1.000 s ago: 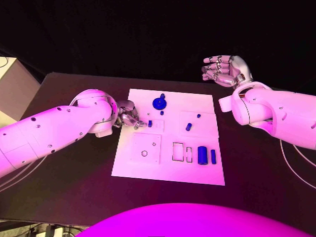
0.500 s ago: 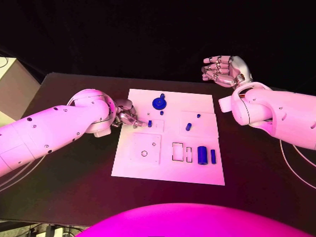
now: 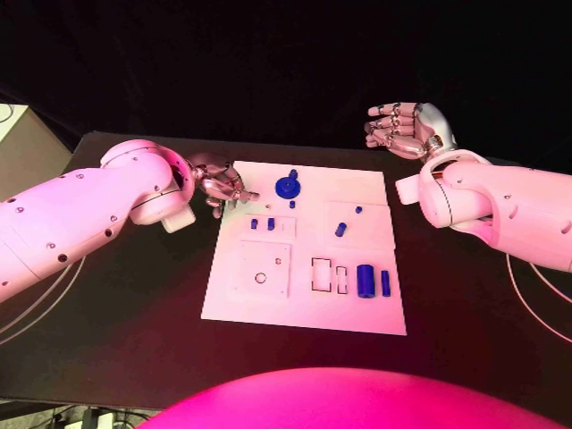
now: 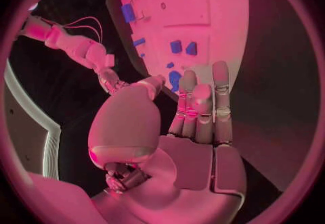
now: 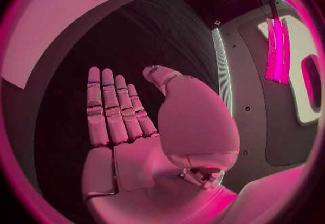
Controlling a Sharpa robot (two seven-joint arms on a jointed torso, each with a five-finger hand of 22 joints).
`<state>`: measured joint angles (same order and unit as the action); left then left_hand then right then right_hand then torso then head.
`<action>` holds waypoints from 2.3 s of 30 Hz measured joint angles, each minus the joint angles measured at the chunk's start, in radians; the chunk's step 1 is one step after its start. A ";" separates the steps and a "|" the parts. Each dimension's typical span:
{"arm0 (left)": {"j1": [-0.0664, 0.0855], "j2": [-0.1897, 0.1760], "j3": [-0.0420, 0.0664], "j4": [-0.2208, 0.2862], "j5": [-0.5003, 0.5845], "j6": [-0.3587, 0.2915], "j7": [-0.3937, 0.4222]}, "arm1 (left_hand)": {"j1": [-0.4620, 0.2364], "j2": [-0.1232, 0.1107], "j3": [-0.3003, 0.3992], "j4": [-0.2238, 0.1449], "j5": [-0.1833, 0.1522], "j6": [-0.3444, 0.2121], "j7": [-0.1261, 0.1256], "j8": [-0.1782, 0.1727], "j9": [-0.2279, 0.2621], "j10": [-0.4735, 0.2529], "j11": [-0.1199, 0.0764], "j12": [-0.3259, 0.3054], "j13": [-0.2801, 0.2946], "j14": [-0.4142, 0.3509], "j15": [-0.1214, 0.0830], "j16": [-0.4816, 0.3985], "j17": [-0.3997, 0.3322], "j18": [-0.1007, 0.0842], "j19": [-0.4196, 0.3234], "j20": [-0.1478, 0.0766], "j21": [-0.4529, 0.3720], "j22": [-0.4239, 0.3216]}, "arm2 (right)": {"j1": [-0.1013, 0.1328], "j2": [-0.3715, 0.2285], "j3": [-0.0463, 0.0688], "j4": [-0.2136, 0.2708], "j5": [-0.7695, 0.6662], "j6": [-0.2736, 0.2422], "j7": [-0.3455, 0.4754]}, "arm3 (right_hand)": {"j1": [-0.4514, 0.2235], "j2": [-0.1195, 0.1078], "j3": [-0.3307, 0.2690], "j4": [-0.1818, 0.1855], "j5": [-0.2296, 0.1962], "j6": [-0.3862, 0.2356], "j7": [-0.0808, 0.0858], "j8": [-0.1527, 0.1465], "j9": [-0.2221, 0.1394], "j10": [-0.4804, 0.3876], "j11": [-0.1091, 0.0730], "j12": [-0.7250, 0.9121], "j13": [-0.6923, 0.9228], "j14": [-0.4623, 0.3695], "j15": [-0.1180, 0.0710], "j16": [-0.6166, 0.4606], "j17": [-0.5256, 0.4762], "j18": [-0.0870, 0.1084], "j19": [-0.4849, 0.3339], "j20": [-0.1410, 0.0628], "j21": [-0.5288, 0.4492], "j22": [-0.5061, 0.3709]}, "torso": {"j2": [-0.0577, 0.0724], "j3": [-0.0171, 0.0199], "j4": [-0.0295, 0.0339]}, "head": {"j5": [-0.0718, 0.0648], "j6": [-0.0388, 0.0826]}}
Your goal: Assemble the parts on the task board
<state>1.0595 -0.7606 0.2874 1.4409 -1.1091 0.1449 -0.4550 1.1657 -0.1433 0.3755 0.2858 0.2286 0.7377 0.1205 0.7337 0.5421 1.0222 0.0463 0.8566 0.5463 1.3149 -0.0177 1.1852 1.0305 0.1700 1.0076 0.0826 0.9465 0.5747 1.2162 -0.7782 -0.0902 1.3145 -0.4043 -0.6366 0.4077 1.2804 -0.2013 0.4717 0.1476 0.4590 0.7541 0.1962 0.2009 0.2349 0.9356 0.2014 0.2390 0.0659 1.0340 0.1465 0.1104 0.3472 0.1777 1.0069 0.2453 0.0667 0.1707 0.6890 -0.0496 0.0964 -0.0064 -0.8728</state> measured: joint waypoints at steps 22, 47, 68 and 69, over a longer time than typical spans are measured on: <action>0.003 0.154 -0.078 -0.127 -0.217 -0.279 0.439 | 0.208 -0.101 0.206 -0.196 -0.007 -0.010 0.051 -0.173 -0.205 -0.175 0.063 -0.223 -0.255 -0.204 0.057 -0.223 -0.301 0.000 -0.075 0.050 -0.043 -0.017 | -0.003 0.008 0.000 -0.014 -0.005 0.004 0.001 | 0.060 0.009 0.064 -0.095 -0.067 0.049 0.009 0.005 -0.002 0.013 -0.013 0.000 -0.001 0.008 -0.008 -0.006 -0.025 0.000 0.008 -0.008 0.005 -0.037 | 0.000 0.0007 -0.0005 | -0.023 0.042; 0.027 0.269 -0.150 -0.250 -0.496 -0.214 0.479 | 0.204 -0.113 0.167 -0.203 -0.007 0.003 0.020 -0.255 -0.266 -0.218 0.061 -0.235 -0.321 -0.162 0.055 -0.031 -0.240 0.000 -0.062 0.052 -0.002 0.008 | -0.004 0.020 0.000 -0.017 -0.023 0.010 -0.001 | 0.064 0.005 0.068 -0.098 -0.074 0.049 0.009 0.008 -0.003 0.013 -0.013 0.000 -0.002 0.011 -0.011 -0.006 -0.027 0.000 0.009 -0.009 0.005 -0.039 | 0.003 0.0007 -0.0013 | -0.028 0.092; 0.030 0.294 -0.155 -0.291 -0.525 -0.165 0.479 | 0.225 -0.092 0.192 -0.228 -0.007 0.097 0.011 -0.290 -0.287 -0.202 0.045 -0.110 -0.282 -0.109 0.041 0.108 -0.149 0.000 -0.063 0.044 0.062 0.055 | -0.003 0.020 0.000 -0.009 -0.025 0.013 -0.003 | 0.063 0.005 0.068 -0.098 -0.074 0.049 0.008 0.008 -0.005 0.013 -0.013 0.000 -0.001 0.011 -0.011 -0.006 -0.030 0.000 0.009 -0.009 0.005 -0.044 | 0.002 0.0015 -0.0010 | -0.031 0.086; 0.030 0.295 -0.155 -0.291 -0.526 -0.163 0.479 | 0.225 -0.092 0.192 -0.228 -0.007 0.098 0.013 -0.291 -0.287 -0.202 0.045 -0.110 -0.282 -0.109 0.041 0.108 -0.149 0.000 -0.063 0.044 0.062 0.055 | -0.003 0.020 0.000 -0.008 -0.025 0.013 -0.003 | 0.063 0.005 0.068 -0.098 -0.074 0.049 0.008 0.008 -0.005 0.013 -0.013 0.000 -0.001 0.011 -0.011 -0.006 -0.031 0.000 0.009 -0.009 0.005 -0.045 | 0.002 0.0012 -0.0009 | -0.031 0.086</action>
<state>1.0899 -0.4656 0.1327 1.1495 -1.6349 -0.0178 0.0240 1.3908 -0.2356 0.5671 0.0577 0.2212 0.8360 0.1333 0.4430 0.2555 0.8206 0.0909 0.7466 0.2640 1.2062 0.0234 1.2935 0.8811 0.1696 0.9451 0.1267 1.0090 0.6297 1.2128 -0.7580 -0.0902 1.3062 -0.4290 -0.6235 0.4049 1.3433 -0.1962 0.5394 0.0496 0.3849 0.8029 0.2047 0.2087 0.2300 0.9483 0.1888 0.2391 0.0646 1.0450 0.1355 0.1045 0.3160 0.1777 1.0163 0.2360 0.0713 0.1261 0.6912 -0.0483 0.0955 -0.0372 -0.7865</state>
